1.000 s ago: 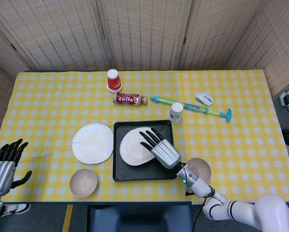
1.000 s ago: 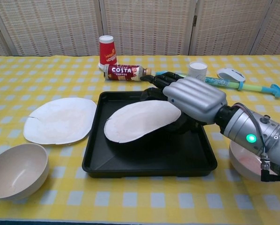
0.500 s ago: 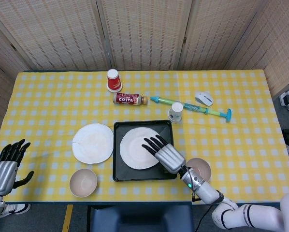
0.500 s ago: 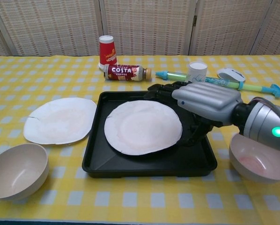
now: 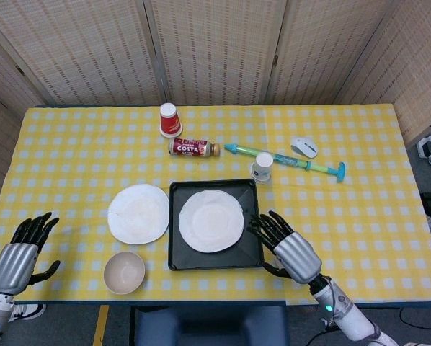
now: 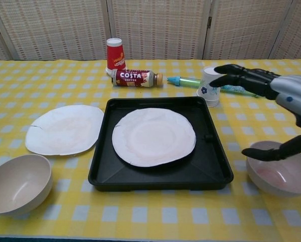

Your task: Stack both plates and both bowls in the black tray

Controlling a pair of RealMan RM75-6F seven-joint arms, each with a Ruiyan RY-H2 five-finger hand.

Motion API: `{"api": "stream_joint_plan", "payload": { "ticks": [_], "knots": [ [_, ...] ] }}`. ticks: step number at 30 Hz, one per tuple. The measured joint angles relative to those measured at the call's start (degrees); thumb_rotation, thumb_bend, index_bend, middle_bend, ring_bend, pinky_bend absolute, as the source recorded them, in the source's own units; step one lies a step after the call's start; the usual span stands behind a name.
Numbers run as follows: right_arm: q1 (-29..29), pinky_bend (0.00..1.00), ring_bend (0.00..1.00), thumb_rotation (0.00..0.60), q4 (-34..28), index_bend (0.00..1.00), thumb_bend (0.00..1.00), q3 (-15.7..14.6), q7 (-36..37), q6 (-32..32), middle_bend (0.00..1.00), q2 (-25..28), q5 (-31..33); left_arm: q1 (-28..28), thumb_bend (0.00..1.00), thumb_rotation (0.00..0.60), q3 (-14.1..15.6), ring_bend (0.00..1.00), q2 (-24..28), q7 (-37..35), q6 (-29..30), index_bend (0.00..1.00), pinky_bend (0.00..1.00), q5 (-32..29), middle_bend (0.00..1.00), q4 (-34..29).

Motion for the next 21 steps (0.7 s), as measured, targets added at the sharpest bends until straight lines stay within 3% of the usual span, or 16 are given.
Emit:
{"api": "stream_joint_plan", "payload": {
  "ticks": [8, 13, 17, 21],
  "knots": [
    [-14.0, 0.0, 0.0, 0.6, 4.8, 0.24, 0.25, -2.6, 2.8, 19.1, 0.0, 4.4, -2.2, -0.2, 0.34, 0.6, 0.9, 0.0, -0.7, 0.8, -0.1, 0.08, 0.01, 1.7, 0.06, -0.1],
    [-16.3, 0.0, 0.0, 0.6, 4.0, 0.24, 0.25, -2.7, 4.5, 21.3, 0.0, 8.5, -2.8, -0.7, 0.34, 0.6, 0.8, 0.01, -2.3, 1.0, 0.0, 0.11, 0.03, 3.0, 0.08, 1.2],
    [-16.9, 0.0, 0.0, 0.6, 2.7, 0.24, 0.25, -2.1, 5.6, 21.0, 0.0, 9.8, -2.8, -1.2, 0.34, 0.6, 0.4, 0.08, -4.1, 0.7, 0.4, 0.24, 0.08, 3.6, 0.19, 3.6],
    [-16.9, 0.0, 0.0, 0.6, 2.5, 0.24, 0.25, -1.3, 6.1, 19.9, 0.0, 10.1, -3.2, -1.9, 0.34, 0.6, 0.3, 0.14, -5.5, 1.3, -0.1, 0.29, 0.14, 3.9, 0.29, 4.9]
  ]
}}
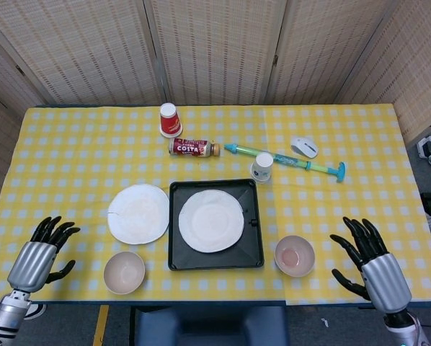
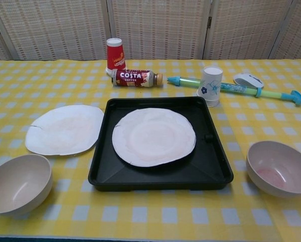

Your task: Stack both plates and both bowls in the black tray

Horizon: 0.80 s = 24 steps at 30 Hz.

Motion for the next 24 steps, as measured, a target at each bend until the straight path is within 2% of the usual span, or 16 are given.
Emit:
{"api": "stream_joint_plan", "payload": {
  "ticks": [7, 10, 13, 15, 18, 24],
  "knots": [
    [0.0, 0.0, 0.0, 0.6, 0.0, 0.24, 0.25, 1.0, 0.6, -2.2, 0.0, -0.1, 0.1, -2.7, 0.34, 0.6, -1.3, 0.35, -2.0, 2.6, -3.0, 0.31, 0.48, -0.9, 0.51, 1.8],
    [-0.1, 0.0, 0.0, 0.6, -0.1, 0.24, 0.25, 1.4, 0.6, -2.9, 0.0, -0.3, 0.2, -3.6, 0.34, 0.6, -1.7, 0.5, -3.1, 3.4, -3.9, 0.34, 0.63, -1.2, 0.64, 3.2],
    [-0.2, 0.0, 0.0, 0.6, -0.1, 0.24, 0.25, 1.8, 0.5, -3.4, 0.0, -0.4, 0.3, -4.3, 0.33, 0.6, -1.8, 0.67, -4.2, 4.3, -4.3, 0.4, 0.8, -0.9, 0.83, 4.8],
    [-0.3, 0.0, 0.0, 0.6, -0.2, 0.24, 0.25, 2.1, 0.5, -3.7, 0.0, -0.4, 0.4, -4.6, 0.31, 0.6, -2.0, 0.82, -5.3, 5.2, -4.0, 0.46, 0.94, -0.7, 0.97, 6.2],
    [-0.4, 0.0, 0.0, 0.6, -0.3, 0.24, 0.25, 2.3, 0.7, -4.2, 0.0, -0.3, 0.5, -4.9, 0.3, 0.6, -2.2, 0.92, -7.3, 5.4, -3.1, 0.51, 1.0, 0.0, 1.0, 8.3],
    [-0.4, 0.0, 0.0, 0.6, -0.7, 0.24, 0.25, 2.7, 0.7, -6.0, 0.0, -0.2, 1.1, -6.7, 0.29, 0.6, -1.8, 0.95, -10.6, 2.0, -2.9, 0.54, 1.0, 2.4, 1.0, 13.7]
  ]
}}
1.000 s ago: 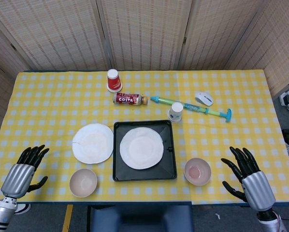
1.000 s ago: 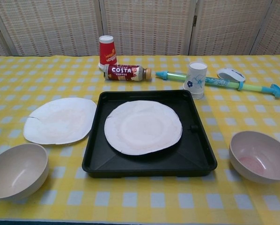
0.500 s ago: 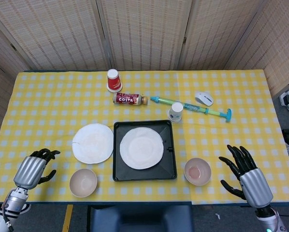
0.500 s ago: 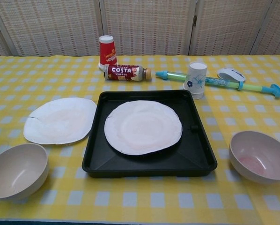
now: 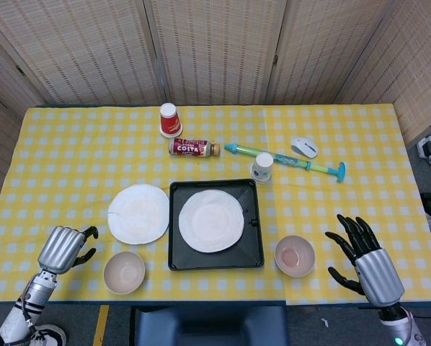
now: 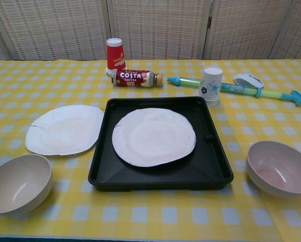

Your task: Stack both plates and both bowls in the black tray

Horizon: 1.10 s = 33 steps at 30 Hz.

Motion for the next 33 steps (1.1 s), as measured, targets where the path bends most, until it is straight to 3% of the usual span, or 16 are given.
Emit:
{"api": "stream_joint_plan", "payload": {
  "ticks": [8, 33],
  "knots": [
    [0.0, 0.0, 0.0, 0.6, -0.4, 0.24, 0.25, 0.2, 0.3, -1.7, 0.0, 0.1, 0.1, -2.7, 0.28, 0.6, 1.5, 0.97, -4.1, -2.2, -2.0, 0.55, 1.0, 2.1, 1.0, 4.4],
    [-0.3, 0.0, 0.0, 0.6, -0.5, 0.24, 0.25, 2.2, 1.8, -3.4, 0.0, 0.6, 2.1, -9.2, 0.28, 0.6, 1.5, 0.98, -12.6, -7.8, -7.5, 0.56, 1.0, 0.6, 1.0, 15.6]
  ]
}}
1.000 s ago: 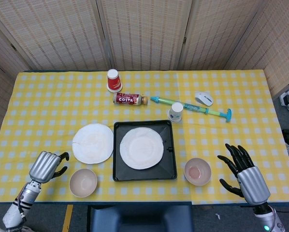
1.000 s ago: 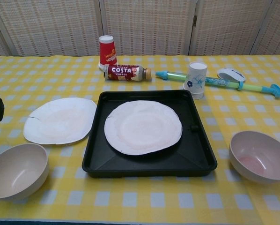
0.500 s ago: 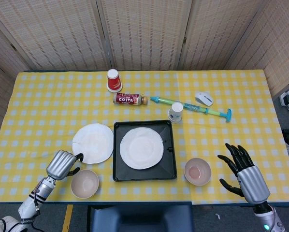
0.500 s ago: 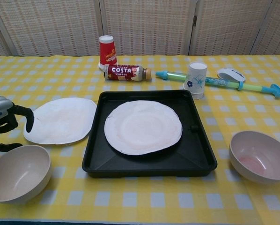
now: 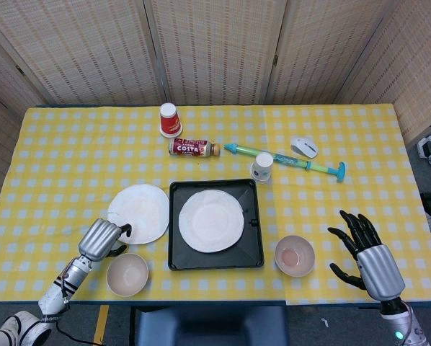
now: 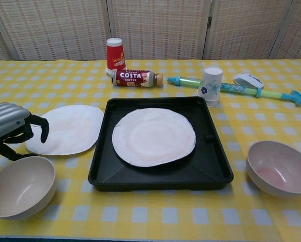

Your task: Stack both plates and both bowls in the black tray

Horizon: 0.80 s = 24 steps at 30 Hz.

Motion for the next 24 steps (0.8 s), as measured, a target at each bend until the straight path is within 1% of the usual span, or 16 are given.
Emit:
{"api": "stream_joint_plan", "payload": {
  "ticks": [6, 12, 24],
  "knots": [
    [0.0, 0.0, 0.0, 0.6, 0.1, 0.24, 0.25, 0.0, 0.1, -0.9, 0.0, -0.2, 0.2, -0.5, 0.29, 0.6, 0.4, 0.98, -1.3, -0.1, -0.6, 0.56, 1.0, -0.6, 1.0, 0.3],
    [-0.2, 0.0, 0.0, 0.6, 0.1, 0.24, 0.25, 0.1, 0.3, -0.6, 0.0, -0.3, -0.1, -0.8, 0.29, 0.6, 0.6, 0.97, -2.1, -0.4, 0.2, 0.56, 1.0, -0.6, 1.0, 0.7],
    [-0.2, 0.0, 0.0, 0.6, 0.2, 0.24, 0.25, 0.4, 0.4, -1.1, 0.0, -0.3, 0.2, -1.9, 0.29, 0.6, 0.9, 0.97, -4.0, -2.0, -1.3, 0.56, 1.0, -1.5, 1.0, 4.0]
  ]
}}
